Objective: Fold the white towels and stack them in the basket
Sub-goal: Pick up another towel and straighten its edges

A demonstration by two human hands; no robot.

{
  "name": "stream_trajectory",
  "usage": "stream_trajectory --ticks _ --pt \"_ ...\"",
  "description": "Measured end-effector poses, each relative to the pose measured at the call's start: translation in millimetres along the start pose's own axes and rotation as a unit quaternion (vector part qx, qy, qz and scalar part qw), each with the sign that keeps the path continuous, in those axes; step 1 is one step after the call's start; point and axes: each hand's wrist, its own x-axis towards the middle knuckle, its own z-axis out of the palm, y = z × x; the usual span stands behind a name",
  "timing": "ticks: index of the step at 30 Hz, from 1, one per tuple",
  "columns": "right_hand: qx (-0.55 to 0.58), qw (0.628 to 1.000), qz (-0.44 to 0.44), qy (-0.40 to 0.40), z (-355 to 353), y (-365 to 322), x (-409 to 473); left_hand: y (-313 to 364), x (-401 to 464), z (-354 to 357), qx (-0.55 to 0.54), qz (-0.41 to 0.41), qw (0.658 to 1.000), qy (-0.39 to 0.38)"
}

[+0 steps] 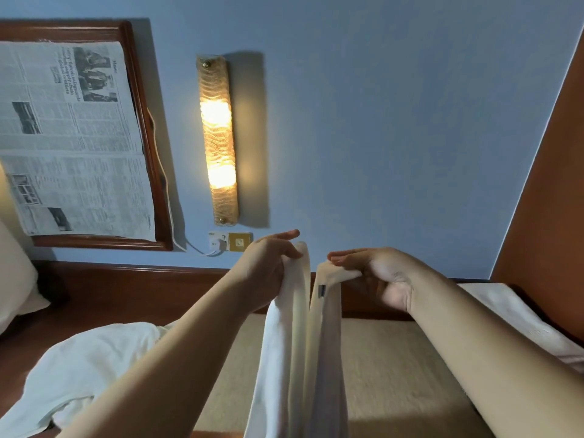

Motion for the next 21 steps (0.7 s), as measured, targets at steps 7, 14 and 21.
stream_trajectory --ticks 7,14,21 --pt "0.073 0.996 -0.029 -0.044 3 10 7 -15 9 -16 0.013 0.092 0.995 0.037" --pt "0.01 0.995 -0.072 -0.067 3 21 6 -14 2 -13 0.139 0.198 0.969 0.052" --pt "0.035 0.994 -0.081 -0.059 12 19 4 -29 -5 -3 0.274 0.272 0.921 0.061"
